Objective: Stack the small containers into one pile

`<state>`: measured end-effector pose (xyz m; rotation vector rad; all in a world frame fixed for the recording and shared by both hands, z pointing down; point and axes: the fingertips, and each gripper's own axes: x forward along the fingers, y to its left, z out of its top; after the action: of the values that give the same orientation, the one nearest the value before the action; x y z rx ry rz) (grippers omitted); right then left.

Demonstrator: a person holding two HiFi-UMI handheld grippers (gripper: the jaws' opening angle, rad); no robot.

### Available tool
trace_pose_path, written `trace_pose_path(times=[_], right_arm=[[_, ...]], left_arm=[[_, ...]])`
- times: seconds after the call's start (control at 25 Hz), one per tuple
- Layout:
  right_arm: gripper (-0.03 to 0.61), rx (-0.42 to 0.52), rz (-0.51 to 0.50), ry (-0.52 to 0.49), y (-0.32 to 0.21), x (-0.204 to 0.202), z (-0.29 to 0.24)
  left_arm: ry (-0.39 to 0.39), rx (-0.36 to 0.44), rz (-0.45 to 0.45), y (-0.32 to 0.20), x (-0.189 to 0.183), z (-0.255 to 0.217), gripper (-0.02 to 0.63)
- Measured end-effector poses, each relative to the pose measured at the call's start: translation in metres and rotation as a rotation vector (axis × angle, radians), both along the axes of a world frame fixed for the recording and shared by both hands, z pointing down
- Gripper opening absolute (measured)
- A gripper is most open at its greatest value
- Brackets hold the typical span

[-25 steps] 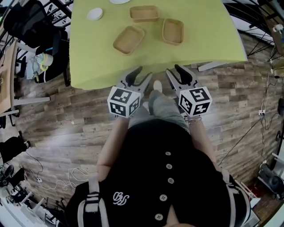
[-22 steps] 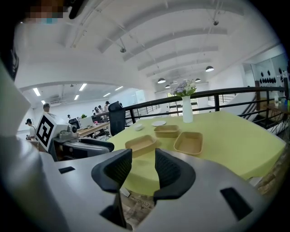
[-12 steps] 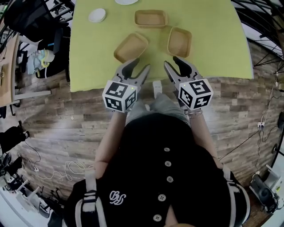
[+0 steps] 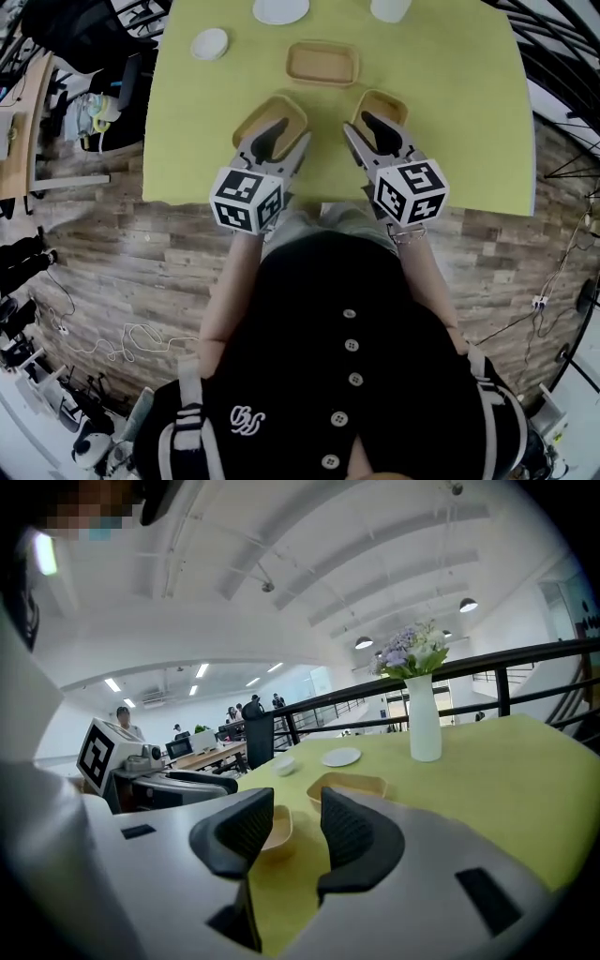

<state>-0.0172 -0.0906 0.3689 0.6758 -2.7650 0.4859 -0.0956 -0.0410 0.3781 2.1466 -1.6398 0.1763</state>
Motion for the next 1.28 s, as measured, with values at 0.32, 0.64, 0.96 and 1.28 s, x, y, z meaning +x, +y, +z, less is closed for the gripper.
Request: trace_pose_path(times=[0.32, 0.64, 0.96, 1.28], right_arm=[[0.163, -0.017, -0.071, 0.000, -0.031, -0.007, 0.009], [0.160, -0.012, -0.116, 0.022, -0.041, -0.016, 0.011], [0.156, -0.028, -0.118, 0.063, -0.050, -0.017, 0.024], [0.156, -0.030, -0.143, 0.116, -0.057, -0.043, 0.028]], left_arm=[[-0.009, -0.007, -0.115, -0.018, -0.018, 0.001, 0.193], [0.005, -0.014, -0.212, -0.010, -0.045, 0.005, 0.193], [0.016, -0.028, -0.172, -0.020, -0.039, 0.010, 0.193], [0.035, -0.056, -0.113, -0.025, -0.051, 0.015, 0.193]])
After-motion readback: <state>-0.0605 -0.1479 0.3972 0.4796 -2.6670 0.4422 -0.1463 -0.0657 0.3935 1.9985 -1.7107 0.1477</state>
